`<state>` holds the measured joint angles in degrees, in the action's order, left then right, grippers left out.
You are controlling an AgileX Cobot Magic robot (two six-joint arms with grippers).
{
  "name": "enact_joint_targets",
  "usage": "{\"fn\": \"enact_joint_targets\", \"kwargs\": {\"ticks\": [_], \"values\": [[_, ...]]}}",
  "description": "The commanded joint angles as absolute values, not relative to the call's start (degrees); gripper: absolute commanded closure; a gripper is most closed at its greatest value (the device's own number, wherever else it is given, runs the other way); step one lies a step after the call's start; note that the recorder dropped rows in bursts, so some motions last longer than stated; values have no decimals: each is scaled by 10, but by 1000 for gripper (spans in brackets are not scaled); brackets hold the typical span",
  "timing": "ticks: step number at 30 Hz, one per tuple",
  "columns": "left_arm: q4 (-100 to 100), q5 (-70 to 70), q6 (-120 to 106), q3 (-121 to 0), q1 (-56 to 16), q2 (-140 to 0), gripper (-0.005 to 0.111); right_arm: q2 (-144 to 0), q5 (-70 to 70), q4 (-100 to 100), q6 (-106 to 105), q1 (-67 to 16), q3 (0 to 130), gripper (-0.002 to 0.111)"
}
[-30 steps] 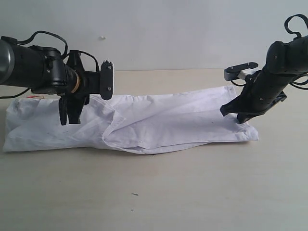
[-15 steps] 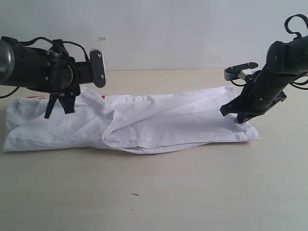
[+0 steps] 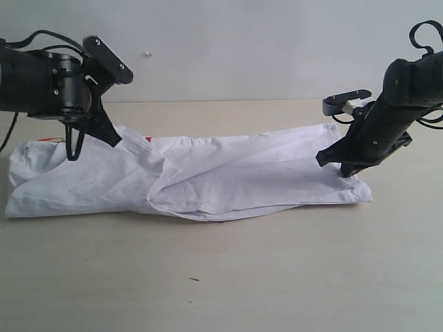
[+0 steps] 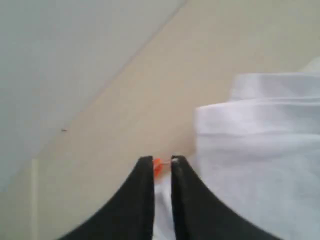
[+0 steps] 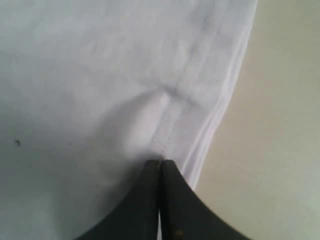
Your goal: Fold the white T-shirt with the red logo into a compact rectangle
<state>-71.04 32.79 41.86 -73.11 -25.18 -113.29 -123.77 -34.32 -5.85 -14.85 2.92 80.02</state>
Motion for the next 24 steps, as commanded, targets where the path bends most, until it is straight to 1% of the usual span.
{"fn": "enact_joint_targets", "kwargs": {"ticks": [1,3,5,12,14,19,24], "values": [[-459,237,266,-735,-243,-1121,107,-1238,-345,-60,-149,27,798,108],[-345,208,192,-735,-227,-1127,107,-1238,-345,-60,-149,27,798,108],[-286,190,149,-735,-211,-1137,107,-1238,-345,-60,-149,27,798,108],[-196,148,140,-735,-160,-1184,107,-1238,-340,-60,-149,27,798,108],[-195,159,131,-735,-158,-1195,107,-1238,-339,-60,-149,27,798,108],[-194,238,82,-735,-157,-1216,107,-1238,-335,-60,-150,27,798,108],[-177,303,54,-735,-160,-1200,107,-1238,-337,-60,-150,27,798,108]]}}
